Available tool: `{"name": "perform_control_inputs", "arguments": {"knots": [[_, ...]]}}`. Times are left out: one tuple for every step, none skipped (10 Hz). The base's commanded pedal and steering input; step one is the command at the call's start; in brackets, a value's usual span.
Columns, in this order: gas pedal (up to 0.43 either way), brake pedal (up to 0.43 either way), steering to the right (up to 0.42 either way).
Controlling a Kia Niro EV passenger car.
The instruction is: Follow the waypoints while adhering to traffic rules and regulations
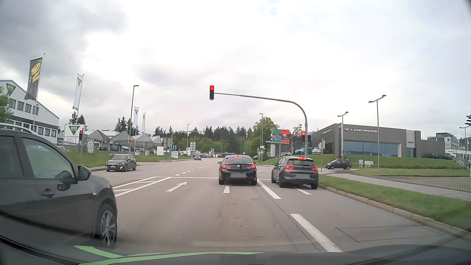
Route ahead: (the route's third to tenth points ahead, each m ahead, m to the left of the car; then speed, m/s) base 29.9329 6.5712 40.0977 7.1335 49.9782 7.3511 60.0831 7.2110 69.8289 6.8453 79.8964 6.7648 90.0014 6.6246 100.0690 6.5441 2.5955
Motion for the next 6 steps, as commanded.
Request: {"name": "perform_control_inputs", "arguments": {"knots": [[0.000, 0.000, 0.002], [0.000, 0.000, 0.003], [0.000, 0.000, 0.002], [0.000, 0.000, 0.002], [0.000, 0.000, 0.003], [0.000, 0.000, 0.003]]}}
